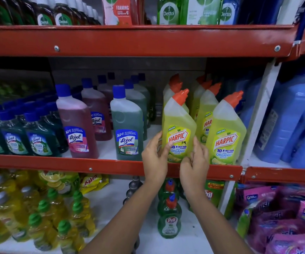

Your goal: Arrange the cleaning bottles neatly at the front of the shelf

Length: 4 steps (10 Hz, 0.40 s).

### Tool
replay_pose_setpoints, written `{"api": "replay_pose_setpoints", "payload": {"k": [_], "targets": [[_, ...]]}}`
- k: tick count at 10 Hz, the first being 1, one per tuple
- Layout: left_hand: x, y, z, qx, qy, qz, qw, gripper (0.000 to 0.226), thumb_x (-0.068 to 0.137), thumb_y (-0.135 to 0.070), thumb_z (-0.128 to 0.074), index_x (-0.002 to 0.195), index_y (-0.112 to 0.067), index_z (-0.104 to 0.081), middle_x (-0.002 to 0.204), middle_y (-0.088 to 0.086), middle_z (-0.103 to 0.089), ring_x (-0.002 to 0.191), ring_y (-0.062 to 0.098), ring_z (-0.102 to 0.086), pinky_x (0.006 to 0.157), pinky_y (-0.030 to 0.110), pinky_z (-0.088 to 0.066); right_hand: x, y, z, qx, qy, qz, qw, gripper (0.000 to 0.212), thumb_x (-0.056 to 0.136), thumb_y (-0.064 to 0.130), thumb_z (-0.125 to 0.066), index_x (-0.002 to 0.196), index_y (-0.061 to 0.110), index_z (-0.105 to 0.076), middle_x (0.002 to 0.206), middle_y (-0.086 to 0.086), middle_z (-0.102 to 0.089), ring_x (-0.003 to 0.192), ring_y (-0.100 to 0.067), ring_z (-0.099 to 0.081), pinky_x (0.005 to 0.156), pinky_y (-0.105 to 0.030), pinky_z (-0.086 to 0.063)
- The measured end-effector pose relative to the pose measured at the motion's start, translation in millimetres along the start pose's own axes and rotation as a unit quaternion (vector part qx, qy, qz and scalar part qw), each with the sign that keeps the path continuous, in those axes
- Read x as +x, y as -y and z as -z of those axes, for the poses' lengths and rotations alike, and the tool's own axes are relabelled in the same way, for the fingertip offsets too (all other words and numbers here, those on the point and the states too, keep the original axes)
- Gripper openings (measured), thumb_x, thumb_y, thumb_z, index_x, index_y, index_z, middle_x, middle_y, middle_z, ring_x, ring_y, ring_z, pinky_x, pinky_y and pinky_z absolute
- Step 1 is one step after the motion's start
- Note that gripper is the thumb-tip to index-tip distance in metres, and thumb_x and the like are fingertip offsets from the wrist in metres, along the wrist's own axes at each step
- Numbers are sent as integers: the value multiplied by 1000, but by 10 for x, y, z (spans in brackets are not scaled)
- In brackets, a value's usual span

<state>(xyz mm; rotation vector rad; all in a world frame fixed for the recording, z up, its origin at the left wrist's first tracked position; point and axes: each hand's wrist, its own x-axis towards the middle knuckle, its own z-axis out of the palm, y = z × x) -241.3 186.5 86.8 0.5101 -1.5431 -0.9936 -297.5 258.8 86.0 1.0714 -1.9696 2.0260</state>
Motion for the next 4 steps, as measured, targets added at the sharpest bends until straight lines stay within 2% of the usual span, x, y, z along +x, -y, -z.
{"api": "replay_pose_setpoints", "payload": {"k": [2,3,4], "targets": [[-21,-10,-14,17,4,-17,1000,34,89,-20,-65,122,-19,-58,108,-14,-63,96,-16,-59,79,3,-46,13,17,45,-5,13,20,1000,60,84,-15,-43,141,3,-37,127,-11,-43,110,-11,-44,76,9,-30],[-34,-34,-8,14,6,-25,1000,33,92,-20,-61,124,-14,-58,108,-11,-63,95,-16,-58,77,2,-45,11,-24,92,-23,20,40,999,59,86,-12,-43,142,4,-36,127,-11,-44,107,-10,-45,80,7,-32],[-26,-153,26,56,5,-51,997,37,96,-29,-54,130,-15,-53,119,-3,-63,109,-1,-59,90,23,-53,2,74,150,-49,27,59,997,56,87,-8,-44,141,5,-38,130,-12,-45,112,-6,-41,85,8,-27]]}}
